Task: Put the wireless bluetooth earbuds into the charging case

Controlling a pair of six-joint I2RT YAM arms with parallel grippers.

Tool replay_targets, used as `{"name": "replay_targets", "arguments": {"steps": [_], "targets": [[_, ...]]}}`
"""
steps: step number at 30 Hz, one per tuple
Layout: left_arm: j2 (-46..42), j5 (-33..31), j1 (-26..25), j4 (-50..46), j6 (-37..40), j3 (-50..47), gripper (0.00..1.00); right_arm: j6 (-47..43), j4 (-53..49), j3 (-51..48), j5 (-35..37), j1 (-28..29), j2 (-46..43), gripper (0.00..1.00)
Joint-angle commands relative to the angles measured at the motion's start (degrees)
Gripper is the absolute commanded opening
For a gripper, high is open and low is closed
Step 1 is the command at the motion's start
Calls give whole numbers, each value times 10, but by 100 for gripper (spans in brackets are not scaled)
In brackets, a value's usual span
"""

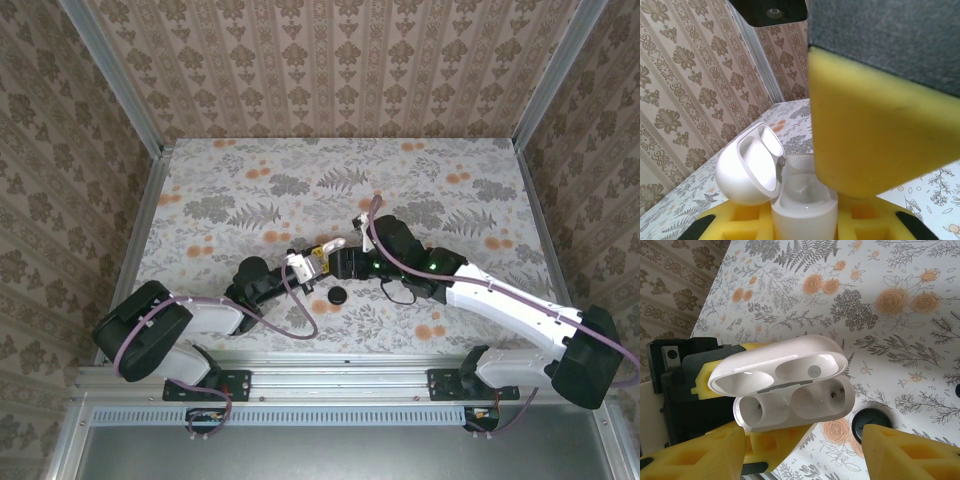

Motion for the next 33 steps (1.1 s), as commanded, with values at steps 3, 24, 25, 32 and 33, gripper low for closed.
{"name": "replay_targets", "arguments": {"steps": [3,24,25,32,33], "targets": [[-6,0,1,21,-8,10,9,-7,24,-10,-10,-6,-10,62],[-52,-199,10,10,-96,-47,9,17,-259,117,-96,-97,197,54],[-58,-203,9,5,-97,-50,9,0,-281,134,-84,-98,215,53],[-109,-216,17,-45,-87,-66,9,-167,-407,261,-13,-101,339,50],[-119,-219,18,-54,-88,-68,9,-192,-417,274,-11,-100,354,50]]}}
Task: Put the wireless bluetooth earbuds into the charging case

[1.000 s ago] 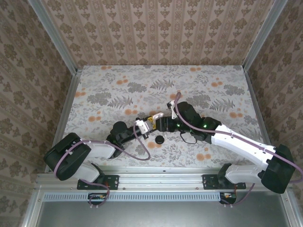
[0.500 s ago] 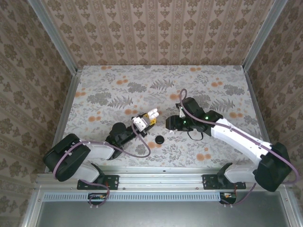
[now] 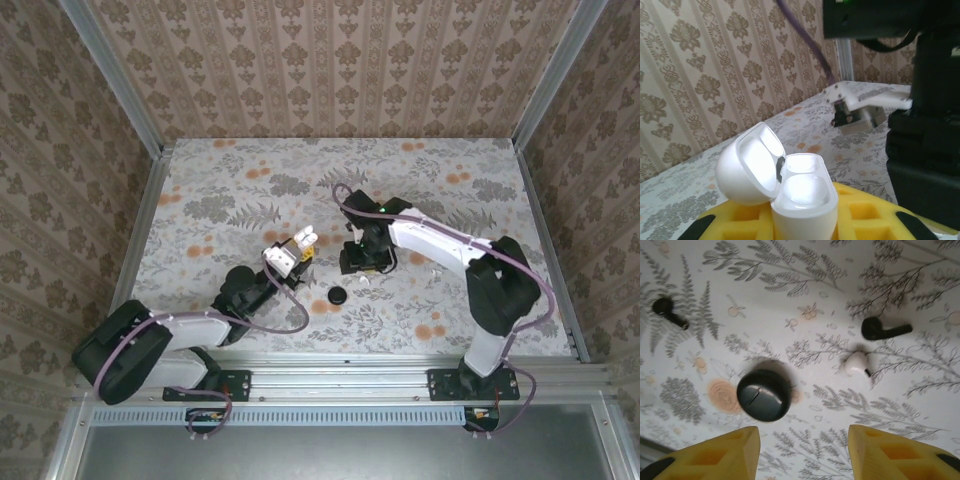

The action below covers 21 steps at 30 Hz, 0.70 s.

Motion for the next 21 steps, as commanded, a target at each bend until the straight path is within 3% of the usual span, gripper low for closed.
{"name": "replay_targets", "arguments": {"steps": [1,10,21], "targets": [[-34,-20,8,-30,-12,-11,9,-113,-93,45,35,-3,47,50],[-112,-31,26,-113,-18,-31,9,-204,-120,97,70,-4,120,51],[-150,-9,46,-162,-8,-31,10,-228,-106,107,72,-7,168,46]]}}
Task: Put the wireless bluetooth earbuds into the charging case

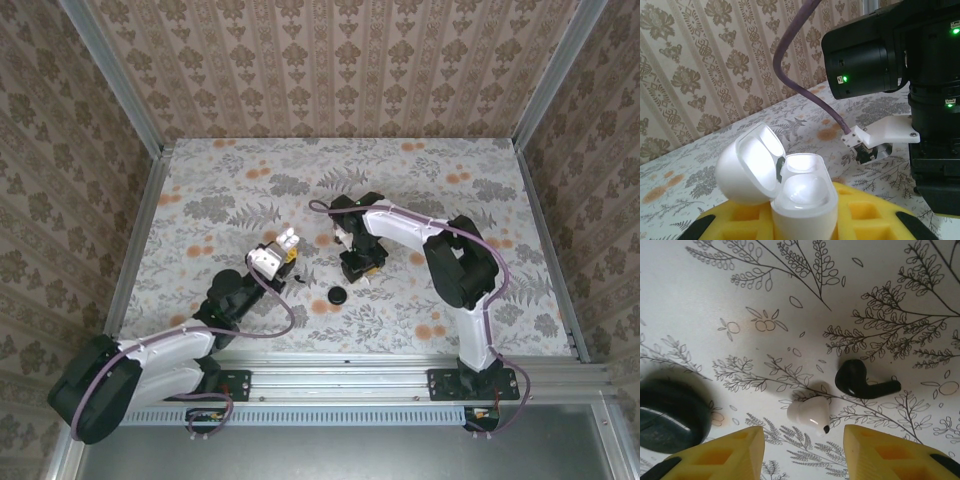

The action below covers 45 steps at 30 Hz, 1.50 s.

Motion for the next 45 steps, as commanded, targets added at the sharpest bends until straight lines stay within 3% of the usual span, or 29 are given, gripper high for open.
{"name": "replay_targets", "arguments": {"steps": [1,19,30,39,45], "targets": [[-11,11,6,-11,-5,-1,10,-19,-11,11,15,-3,14,46],[-1,25,9,-15,-9,7,10,-26,18,-3,32,-3,37,42],[3,27,10,-15,-13,8,10,-14,23,-18,54,1,30,34],[30,32,10,-6,-18,12,10,32,64,-69,54,2,-37,30],[78,42,9,42,-37,14,10,104,172,-153,32,2,-122,28]]}}
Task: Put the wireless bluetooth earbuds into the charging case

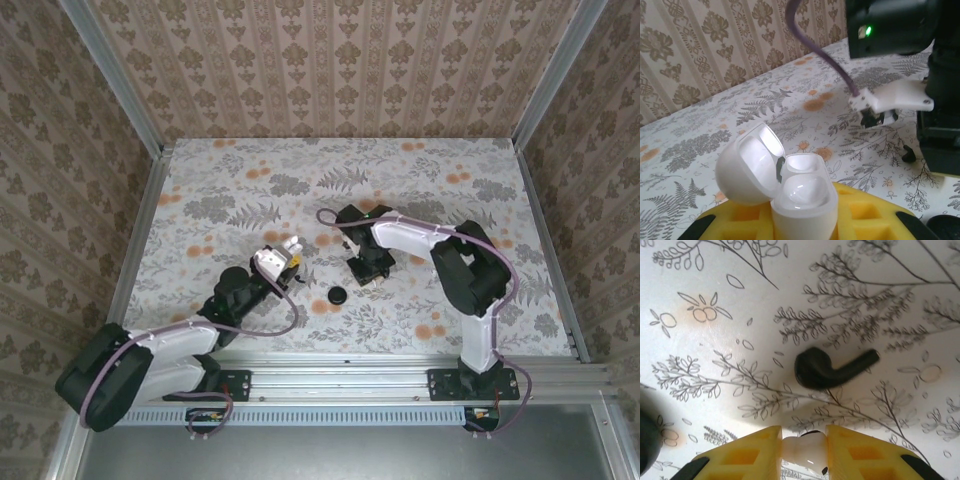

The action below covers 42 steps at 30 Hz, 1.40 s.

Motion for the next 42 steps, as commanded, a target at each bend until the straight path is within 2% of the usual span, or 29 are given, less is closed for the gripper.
{"name": "replay_targets", "arguments": {"steps": [1,5,10,16,26,33,42], "targets": [[22,18,6,48,-21,15,10,62,83,-43,-13,1,-66,28],[55,28,5,79,-21,19,10,118,187,-110,-32,1,-133,28],[104,74,5,137,-18,23,10,165,360,-206,-65,2,-220,27],[147,137,6,191,-29,37,10,160,488,-265,-98,1,-293,27],[157,184,6,207,-29,68,10,130,612,-300,-134,3,-390,28],[156,234,5,210,-36,90,10,101,620,-272,-160,34,-396,28],[155,248,3,208,-35,101,10,90,642,-270,-167,56,-393,28]]}}
